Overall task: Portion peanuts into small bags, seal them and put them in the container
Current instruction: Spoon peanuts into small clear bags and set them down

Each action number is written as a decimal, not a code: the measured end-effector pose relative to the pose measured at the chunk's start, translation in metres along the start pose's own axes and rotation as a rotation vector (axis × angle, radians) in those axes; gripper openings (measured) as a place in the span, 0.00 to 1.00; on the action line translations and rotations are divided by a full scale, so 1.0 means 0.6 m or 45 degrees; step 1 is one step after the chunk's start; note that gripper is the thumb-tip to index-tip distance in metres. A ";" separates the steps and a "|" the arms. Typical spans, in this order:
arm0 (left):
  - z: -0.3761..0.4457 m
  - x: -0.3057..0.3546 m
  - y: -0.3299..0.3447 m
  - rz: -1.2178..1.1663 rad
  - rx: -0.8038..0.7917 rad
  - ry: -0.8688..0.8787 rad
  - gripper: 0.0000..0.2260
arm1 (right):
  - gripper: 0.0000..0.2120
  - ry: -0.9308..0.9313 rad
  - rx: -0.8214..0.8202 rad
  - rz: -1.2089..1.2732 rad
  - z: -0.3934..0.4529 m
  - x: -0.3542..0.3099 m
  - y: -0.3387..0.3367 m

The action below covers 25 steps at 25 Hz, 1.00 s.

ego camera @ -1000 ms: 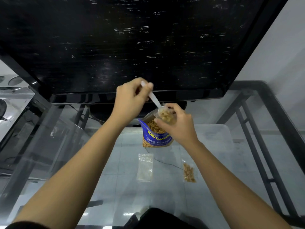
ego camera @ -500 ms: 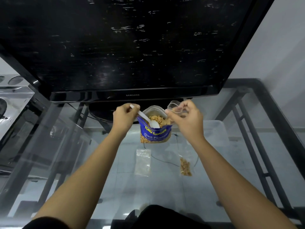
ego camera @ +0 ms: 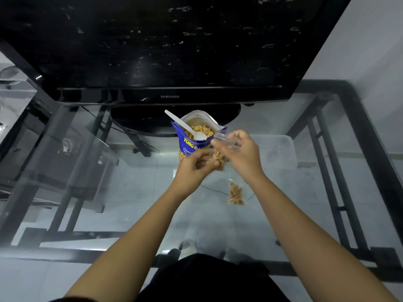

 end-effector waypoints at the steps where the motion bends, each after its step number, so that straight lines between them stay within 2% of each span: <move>1: 0.001 -0.021 0.003 -0.071 0.013 -0.043 0.09 | 0.14 0.027 -0.029 0.005 -0.005 0.016 0.001; 4: -0.016 -0.102 0.007 -0.075 0.110 -0.291 0.04 | 0.11 0.057 -0.015 -0.119 -0.031 0.083 -0.015; 6: -0.030 -0.151 0.014 0.108 0.163 -0.433 0.07 | 0.14 0.050 -0.068 -0.375 -0.060 0.145 -0.012; 8: -0.038 -0.178 0.029 0.293 0.164 -0.467 0.09 | 0.17 -0.007 -0.192 -0.632 -0.092 0.199 0.004; 11: -0.042 -0.176 0.058 0.639 0.110 -0.318 0.13 | 0.21 -0.095 -0.359 -0.882 -0.123 0.244 0.026; 14: -0.053 -0.162 0.067 0.868 0.136 -0.106 0.23 | 0.24 -0.138 -0.486 -1.041 -0.131 0.259 0.042; 16: -0.056 -0.159 0.083 0.971 0.062 0.012 0.22 | 0.24 -0.131 -0.503 -1.059 -0.132 0.261 0.042; 25: -0.041 -0.169 0.185 0.942 -0.104 0.057 0.21 | 0.22 -0.094 -0.430 -1.078 -0.146 0.294 -0.056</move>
Point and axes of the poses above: each hand's wrist, its own z-axis towards the middle knuckle, its own y-axis out of the palm, x = y × z, the point moved 10 cm from there along z, towards the middle knuckle, and after that the axes turned 5 degrees about -z, right-handed, at the moved point
